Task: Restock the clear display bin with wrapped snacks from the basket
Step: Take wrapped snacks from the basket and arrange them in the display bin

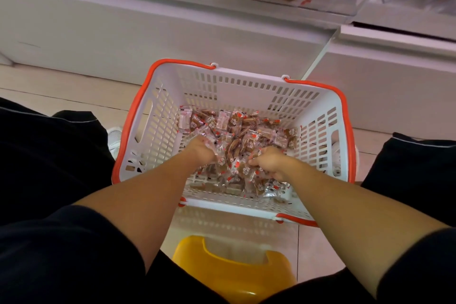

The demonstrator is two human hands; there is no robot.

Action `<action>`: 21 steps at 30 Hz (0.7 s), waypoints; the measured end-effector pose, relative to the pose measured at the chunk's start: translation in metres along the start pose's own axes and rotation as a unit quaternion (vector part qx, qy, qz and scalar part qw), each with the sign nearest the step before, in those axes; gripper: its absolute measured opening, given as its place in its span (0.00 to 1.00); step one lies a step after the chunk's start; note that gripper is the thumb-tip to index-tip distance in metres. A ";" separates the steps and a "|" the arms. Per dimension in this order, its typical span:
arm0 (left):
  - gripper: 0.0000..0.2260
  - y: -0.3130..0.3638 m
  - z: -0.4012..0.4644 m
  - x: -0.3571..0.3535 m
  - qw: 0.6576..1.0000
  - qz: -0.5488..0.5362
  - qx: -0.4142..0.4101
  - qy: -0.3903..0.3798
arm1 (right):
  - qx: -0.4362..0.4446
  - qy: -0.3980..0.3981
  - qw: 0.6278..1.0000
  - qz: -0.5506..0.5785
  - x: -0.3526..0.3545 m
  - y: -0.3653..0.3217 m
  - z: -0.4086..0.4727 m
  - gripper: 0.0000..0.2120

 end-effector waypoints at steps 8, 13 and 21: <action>0.34 0.010 -0.010 -0.009 0.930 -0.321 0.110 -0.139 | 0.038 -0.044 0.978 0.202 0.013 -0.027 -0.007 0.19; 0.31 0.018 -0.012 -0.011 0.931 -0.330 0.085 -0.132 | 0.058 -0.036 0.968 0.243 0.016 -0.039 -0.014 0.24; 0.28 0.020 -0.019 -0.010 0.933 -0.290 0.076 -0.201 | 0.075 -0.080 0.971 0.213 0.011 -0.028 -0.020 0.23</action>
Point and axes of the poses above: each hand's wrist, its own z-axis towards the middle knuckle, its own x-axis out of the back of the hand, y = z × x, the point moved 1 cm from there along z, towards the middle knuckle, and after that the axes turned 11 degrees about -z, right-handed, at the moved point
